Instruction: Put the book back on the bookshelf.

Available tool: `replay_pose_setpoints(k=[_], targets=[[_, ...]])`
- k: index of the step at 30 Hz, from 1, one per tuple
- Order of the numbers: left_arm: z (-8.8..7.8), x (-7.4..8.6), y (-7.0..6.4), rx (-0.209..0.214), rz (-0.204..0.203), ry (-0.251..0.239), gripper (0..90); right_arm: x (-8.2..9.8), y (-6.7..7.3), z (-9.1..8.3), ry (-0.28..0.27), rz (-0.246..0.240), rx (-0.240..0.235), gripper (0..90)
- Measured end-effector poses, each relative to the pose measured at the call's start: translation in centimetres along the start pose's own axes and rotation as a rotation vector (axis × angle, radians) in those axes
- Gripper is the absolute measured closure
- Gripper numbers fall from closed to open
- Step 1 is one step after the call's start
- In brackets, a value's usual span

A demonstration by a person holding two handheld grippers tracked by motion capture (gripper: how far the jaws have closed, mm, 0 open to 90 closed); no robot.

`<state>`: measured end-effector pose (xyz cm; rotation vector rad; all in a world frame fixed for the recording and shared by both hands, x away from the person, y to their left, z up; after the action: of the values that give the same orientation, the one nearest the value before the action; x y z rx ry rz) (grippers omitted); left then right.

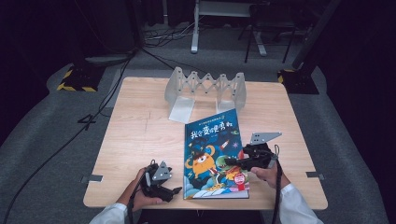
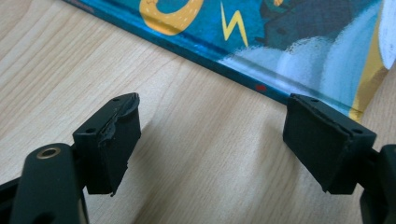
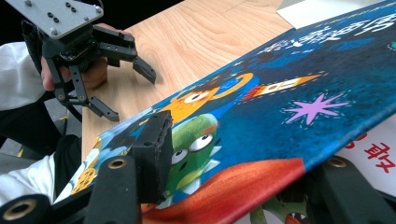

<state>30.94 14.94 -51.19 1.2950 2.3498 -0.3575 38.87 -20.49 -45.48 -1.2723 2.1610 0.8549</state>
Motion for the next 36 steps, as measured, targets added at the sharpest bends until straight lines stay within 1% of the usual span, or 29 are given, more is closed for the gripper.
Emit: replay_pose_setpoints(k=[3, 8, 11, 13, 14, 15, 16, 18, 19, 20, 21, 24, 26, 29, 31, 32, 34, 36], targets=[[0.0, 0.0, 0.1, -0.002, 0.004, -0.001, 19.5, 0.1, 0.3, -0.1, -0.009, -0.010, 0.010, 47.9], [-0.1, 0.1, 0.1, -0.005, -0.005, -0.001, 19.5, 0.3, 0.8, -0.4, -0.022, -0.026, 0.033, 48.0], [-0.1, 0.0, 0.2, 0.000, 0.006, 0.002, 19.3, 0.4, 1.4, -0.7, -0.035, -0.054, 0.058, 48.0], [0.1, -0.2, 0.2, 0.005, -0.003, 0.007, 17.5, 0.4, 1.8, -0.9, -0.044, -0.070, 0.076, 48.0], [0.1, -0.2, 0.2, 0.005, -0.003, 0.007, 16.8, 0.4, 1.8, -0.9, -0.044, -0.070, 0.076, 48.0], [0.1, -0.5, 0.2, 0.022, -0.017, 0.010, 17.0, 0.4, 2.4, -1.1, -0.058, -0.092, 0.100, 48.2], [0.1, -0.5, 0.2, 0.022, -0.017, 0.010, 17.1, 0.4, 2.4, -1.1, -0.058, -0.092, 0.100, 48.2], [0.1, -0.7, 0.1, 0.039, -0.021, 0.013, 17.0, 0.5, 2.7, -1.3, -0.065, -0.106, 0.117, 48.2], [0.1, -0.9, 0.1, 0.040, -0.019, 0.015, 16.9, 0.5, 2.9, -1.4, -0.071, -0.113, 0.126, 48.3], [0.2, -1.2, 0.0, 0.041, -0.024, 0.014, 16.7, 0.5, 3.0, -1.5, -0.075, -0.121, 0.132, 48.3], [0.3, -1.5, -0.2, 0.047, -0.020, 0.015, 16.9, 0.6, 3.1, -1.6, -0.082, -0.130, 0.138, 48.4], [0.2, -2.4, -0.3, 0.067, -0.020, -0.025, 16.5, 0.7, 3.2, -1.8, -0.099, -0.147, 0.157, 48.9], [0.3, -2.9, -0.4, 0.076, -0.026, -0.041, 16.5, 0.9, 3.2, -2.0, -0.107, -0.153, 0.170, 48.9], [0.8, -3.7, -0.3, 0.074, -0.024, -0.035, 16.6, 1.1, 3.3, -2.1, -0.117, -0.158, 0.181, 48.9], [1.0, -4.2, -0.3, 0.109, -0.032, -0.057, 15.9, 1.2, 3.3, -2.2, -0.121, -0.163, 0.185, 48.9], [1.1, -4.4, -0.4, 0.119, -0.029, -0.063, 15.8, 1.2, 3.3, -2.2, -0.122, -0.169, 0.187, 48.9], [1.1, -4.8, -0.3, 0.118, -0.027, -0.079, 15.2, 1.2, 3.4, -2.2, -0.127, -0.180, 0.191, 48.9], [1.1, -5.0, -0.3, 0.109, -0.029, -0.089, 14.0, 1.2, 3.5, -2.3, -0.136, -0.195, 0.194, 48.9]])
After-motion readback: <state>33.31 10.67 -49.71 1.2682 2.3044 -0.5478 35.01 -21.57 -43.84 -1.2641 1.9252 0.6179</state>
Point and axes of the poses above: each handheld gripper's, and its own axes: z roughly forward along the jaws, x roughly out of its underside, y roughly to its left, the point moved 1 cm from there along z, roughly forward along the jaws, and after that the axes turned 15 degrees about y, right-handed, at the moved point
